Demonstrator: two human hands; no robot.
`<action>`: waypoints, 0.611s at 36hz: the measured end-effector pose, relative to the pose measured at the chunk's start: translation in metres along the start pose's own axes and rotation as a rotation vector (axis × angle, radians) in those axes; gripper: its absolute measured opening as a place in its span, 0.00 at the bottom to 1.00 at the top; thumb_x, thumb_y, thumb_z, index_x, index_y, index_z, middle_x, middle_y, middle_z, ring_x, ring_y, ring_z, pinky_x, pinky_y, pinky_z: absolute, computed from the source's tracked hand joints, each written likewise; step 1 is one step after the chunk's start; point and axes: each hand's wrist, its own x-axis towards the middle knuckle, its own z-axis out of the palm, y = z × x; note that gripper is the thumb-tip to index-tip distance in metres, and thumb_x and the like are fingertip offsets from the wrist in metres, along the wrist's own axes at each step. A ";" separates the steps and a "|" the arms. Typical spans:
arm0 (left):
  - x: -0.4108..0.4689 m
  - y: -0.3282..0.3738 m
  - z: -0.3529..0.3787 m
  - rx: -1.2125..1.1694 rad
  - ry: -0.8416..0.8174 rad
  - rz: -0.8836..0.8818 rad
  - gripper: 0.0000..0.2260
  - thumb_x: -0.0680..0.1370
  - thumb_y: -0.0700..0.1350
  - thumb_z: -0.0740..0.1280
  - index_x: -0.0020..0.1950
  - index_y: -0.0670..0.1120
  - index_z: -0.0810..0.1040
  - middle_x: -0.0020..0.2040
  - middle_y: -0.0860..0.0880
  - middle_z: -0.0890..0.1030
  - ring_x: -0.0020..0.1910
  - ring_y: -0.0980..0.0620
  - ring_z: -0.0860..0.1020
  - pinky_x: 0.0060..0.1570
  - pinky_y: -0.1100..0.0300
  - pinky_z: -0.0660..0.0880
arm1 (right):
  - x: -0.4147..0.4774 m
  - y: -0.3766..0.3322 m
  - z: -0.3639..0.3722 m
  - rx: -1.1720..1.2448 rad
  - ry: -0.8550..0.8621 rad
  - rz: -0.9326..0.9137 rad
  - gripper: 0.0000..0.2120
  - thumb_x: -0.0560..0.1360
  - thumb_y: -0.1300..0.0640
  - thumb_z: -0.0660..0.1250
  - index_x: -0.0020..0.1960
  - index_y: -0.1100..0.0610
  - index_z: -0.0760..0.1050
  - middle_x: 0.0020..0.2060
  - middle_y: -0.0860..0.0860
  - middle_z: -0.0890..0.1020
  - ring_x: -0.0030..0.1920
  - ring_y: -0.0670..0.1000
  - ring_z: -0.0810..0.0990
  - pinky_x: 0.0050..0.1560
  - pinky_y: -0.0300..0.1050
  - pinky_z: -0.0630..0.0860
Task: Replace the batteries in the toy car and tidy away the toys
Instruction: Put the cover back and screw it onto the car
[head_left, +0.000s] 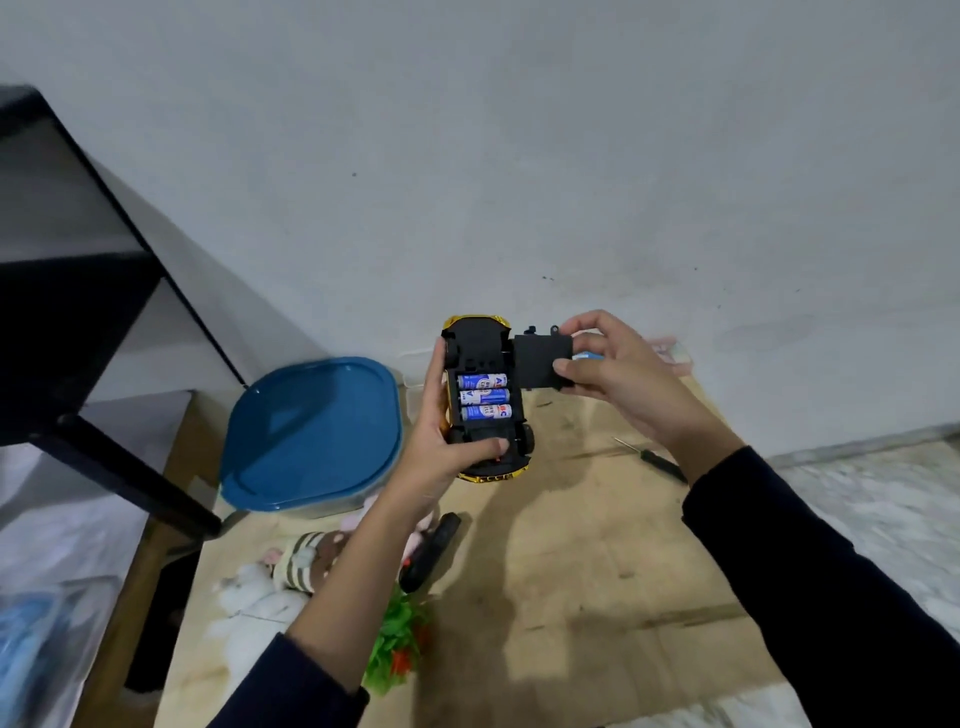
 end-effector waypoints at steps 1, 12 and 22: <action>0.000 0.003 0.000 -0.004 -0.008 0.005 0.50 0.64 0.29 0.72 0.76 0.61 0.52 0.63 0.60 0.76 0.58 0.50 0.79 0.53 0.54 0.78 | -0.001 -0.005 0.006 -0.022 -0.004 -0.028 0.12 0.74 0.70 0.65 0.50 0.55 0.70 0.41 0.53 0.77 0.41 0.51 0.80 0.45 0.43 0.81; -0.002 0.024 -0.001 -0.021 -0.002 0.081 0.51 0.61 0.37 0.75 0.75 0.63 0.52 0.70 0.49 0.69 0.65 0.39 0.73 0.62 0.37 0.71 | -0.003 -0.017 0.049 -0.202 0.038 -0.183 0.13 0.73 0.69 0.65 0.43 0.51 0.72 0.32 0.51 0.75 0.31 0.44 0.77 0.39 0.39 0.75; -0.002 0.029 -0.005 -0.038 0.008 0.081 0.50 0.62 0.36 0.75 0.74 0.67 0.53 0.72 0.46 0.67 0.65 0.39 0.73 0.61 0.38 0.72 | -0.004 -0.021 0.058 -0.297 0.063 -0.255 0.10 0.72 0.64 0.70 0.43 0.49 0.74 0.33 0.45 0.78 0.37 0.46 0.77 0.48 0.40 0.75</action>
